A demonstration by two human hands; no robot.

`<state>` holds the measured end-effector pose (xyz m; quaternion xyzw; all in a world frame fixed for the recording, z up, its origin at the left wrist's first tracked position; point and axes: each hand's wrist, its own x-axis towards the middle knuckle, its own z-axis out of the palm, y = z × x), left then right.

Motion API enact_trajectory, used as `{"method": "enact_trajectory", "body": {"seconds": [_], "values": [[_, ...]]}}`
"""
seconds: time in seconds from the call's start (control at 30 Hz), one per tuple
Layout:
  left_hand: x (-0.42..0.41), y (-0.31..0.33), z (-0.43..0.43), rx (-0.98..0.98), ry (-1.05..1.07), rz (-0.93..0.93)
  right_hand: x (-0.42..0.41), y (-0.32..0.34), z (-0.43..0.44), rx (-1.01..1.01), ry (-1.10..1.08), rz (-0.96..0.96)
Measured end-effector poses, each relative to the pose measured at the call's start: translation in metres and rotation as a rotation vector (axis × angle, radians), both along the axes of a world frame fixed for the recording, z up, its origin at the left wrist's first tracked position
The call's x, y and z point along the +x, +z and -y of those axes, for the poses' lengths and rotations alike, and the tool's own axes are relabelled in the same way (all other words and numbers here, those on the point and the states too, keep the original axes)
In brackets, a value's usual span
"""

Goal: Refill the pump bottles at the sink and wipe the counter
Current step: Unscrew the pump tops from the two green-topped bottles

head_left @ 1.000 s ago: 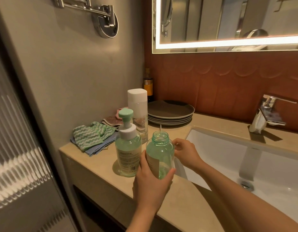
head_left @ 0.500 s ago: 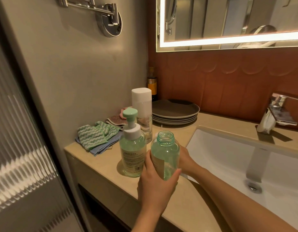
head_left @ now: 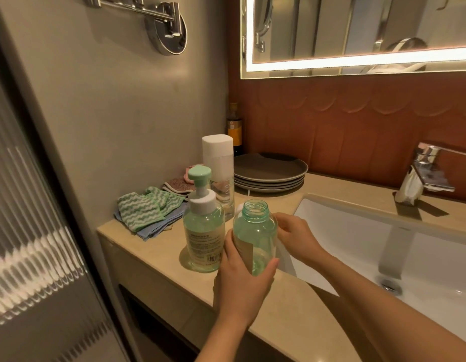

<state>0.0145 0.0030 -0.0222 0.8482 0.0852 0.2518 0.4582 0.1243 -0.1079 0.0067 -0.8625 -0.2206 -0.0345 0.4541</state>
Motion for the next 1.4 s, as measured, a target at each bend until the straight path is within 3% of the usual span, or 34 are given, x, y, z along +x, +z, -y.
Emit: {"method": "enact_trajectory", "body": {"seconds": [0.3, 0.43, 0.67, 0.77, 0.93, 1.03, 1.2, 1.4], "values": [[0.001, 0.000, 0.003, 0.013, -0.050, 0.024, -0.035, 0.025, 0.019, 0.252, 0.076, -0.037], [-0.001, 0.001, 0.003, 0.007, -0.029, 0.010, -0.054, 0.037, 0.012, 0.173, 0.161, -0.018], [-0.027, -0.006, -0.005, 0.091, -0.098, 0.004, -0.063, 0.036, -0.003, 0.097, 0.090, 0.108], [-0.048, -0.015, -0.014, -0.011, -0.107, 0.111, -0.061, 0.033, -0.007, 0.097, 0.075, 0.100], [-0.042, -0.004, -0.039, -0.177, 0.114, 0.277, -0.058, 0.031, -0.016, 0.116, 0.063, 0.105], [-0.021, 0.014, -0.065, -0.307, 0.110, 0.189, -0.059, 0.033, -0.022, 0.124, 0.082, 0.097], [0.006, 0.028, -0.103, -0.442, -0.204, 0.045, -0.058, 0.033, -0.036, 0.125, 0.111, 0.124], [0.012, 0.018, -0.113, -0.429, -0.076, 0.118, -0.055, 0.028, -0.052, 0.147, 0.109, 0.132]]}}
